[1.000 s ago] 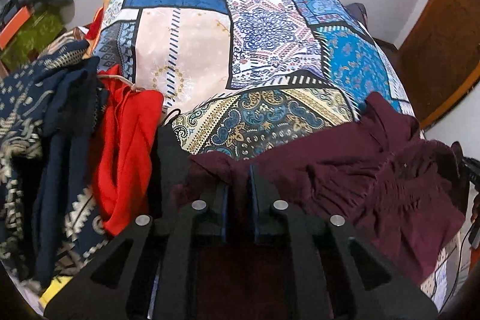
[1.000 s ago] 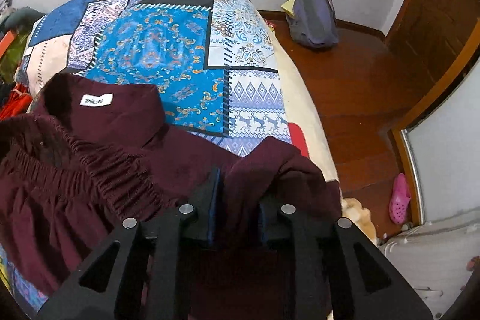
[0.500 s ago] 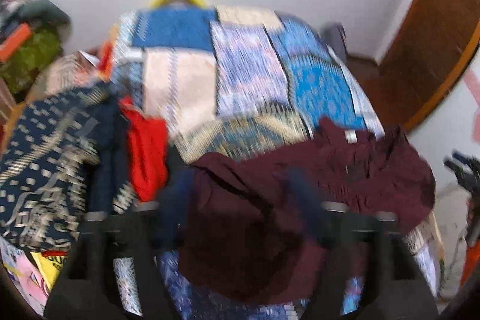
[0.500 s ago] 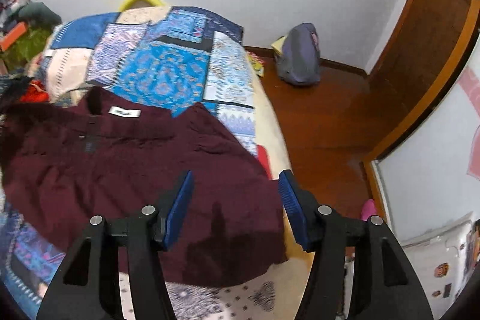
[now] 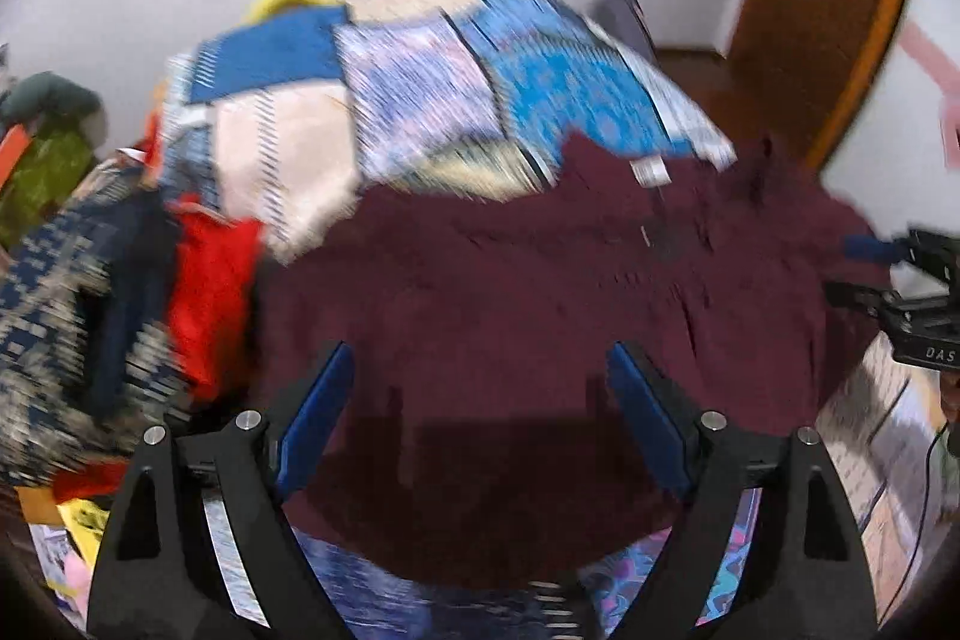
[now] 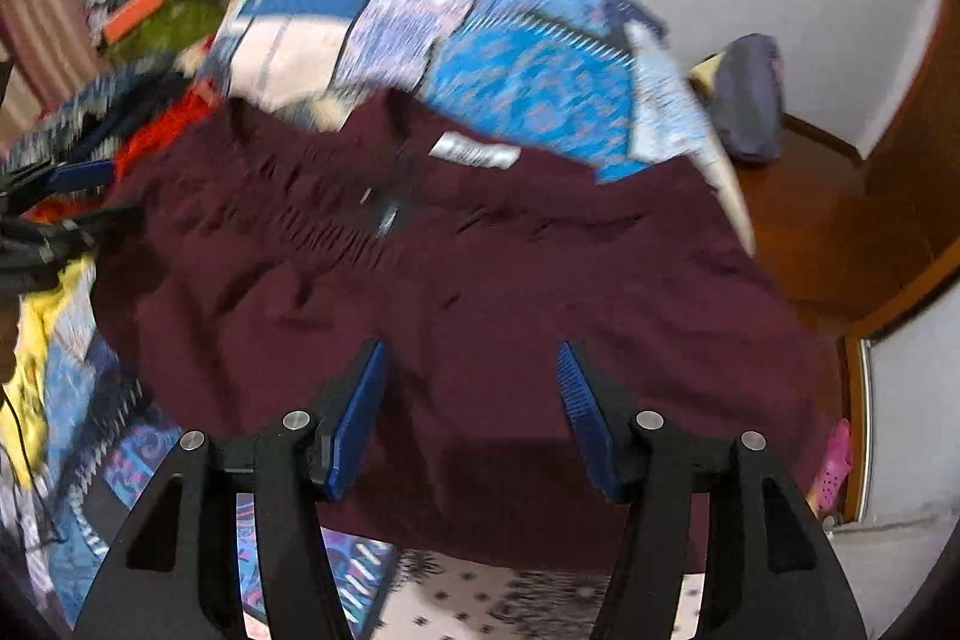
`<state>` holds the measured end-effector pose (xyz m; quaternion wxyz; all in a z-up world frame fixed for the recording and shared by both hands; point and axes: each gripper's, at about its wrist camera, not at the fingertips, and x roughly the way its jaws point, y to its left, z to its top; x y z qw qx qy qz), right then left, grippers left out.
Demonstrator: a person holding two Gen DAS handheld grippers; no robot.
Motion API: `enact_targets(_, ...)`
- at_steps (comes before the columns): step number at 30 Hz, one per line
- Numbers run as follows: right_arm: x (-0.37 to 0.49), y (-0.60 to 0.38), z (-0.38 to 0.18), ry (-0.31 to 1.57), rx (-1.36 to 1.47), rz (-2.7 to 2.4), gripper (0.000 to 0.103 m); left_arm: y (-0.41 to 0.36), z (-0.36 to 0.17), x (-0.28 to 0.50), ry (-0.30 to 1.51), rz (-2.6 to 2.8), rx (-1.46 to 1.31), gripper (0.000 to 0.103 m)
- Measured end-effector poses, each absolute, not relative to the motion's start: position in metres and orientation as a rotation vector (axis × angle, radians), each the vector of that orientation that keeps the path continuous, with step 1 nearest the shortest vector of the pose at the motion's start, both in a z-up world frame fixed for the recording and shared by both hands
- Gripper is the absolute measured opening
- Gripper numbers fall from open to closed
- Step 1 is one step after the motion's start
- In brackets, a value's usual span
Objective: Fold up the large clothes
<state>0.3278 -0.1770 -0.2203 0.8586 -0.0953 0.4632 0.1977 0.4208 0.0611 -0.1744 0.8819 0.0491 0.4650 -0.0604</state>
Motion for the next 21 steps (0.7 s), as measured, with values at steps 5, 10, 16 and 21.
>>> enact_targets(5, 0.325, -0.159, -0.266, 1.021, -0.25, 0.384, 0.059, 0.033, -0.23, 0.417, 1.017, -0.106, 0.161, 0.087)
enact_targets(10, 0.322, -0.164, -0.265, 0.987, -0.238, 0.35, 0.068, 0.035, -0.235, 0.411, 0.98, -0.081, 0.152, 0.09)
enact_targets(16, 0.318, -0.167, -0.251, 1.017, -0.209, 0.345, 0.069, 0.041, -0.223, 0.397, 0.978, -0.063, 0.141, 0.09)
enact_targets(21, 0.303, -0.157, -0.233, 0.966, -0.221, 0.381, 0.069, 0.062, -0.204, 0.372, 0.949, -0.029, 0.056, 0.09)
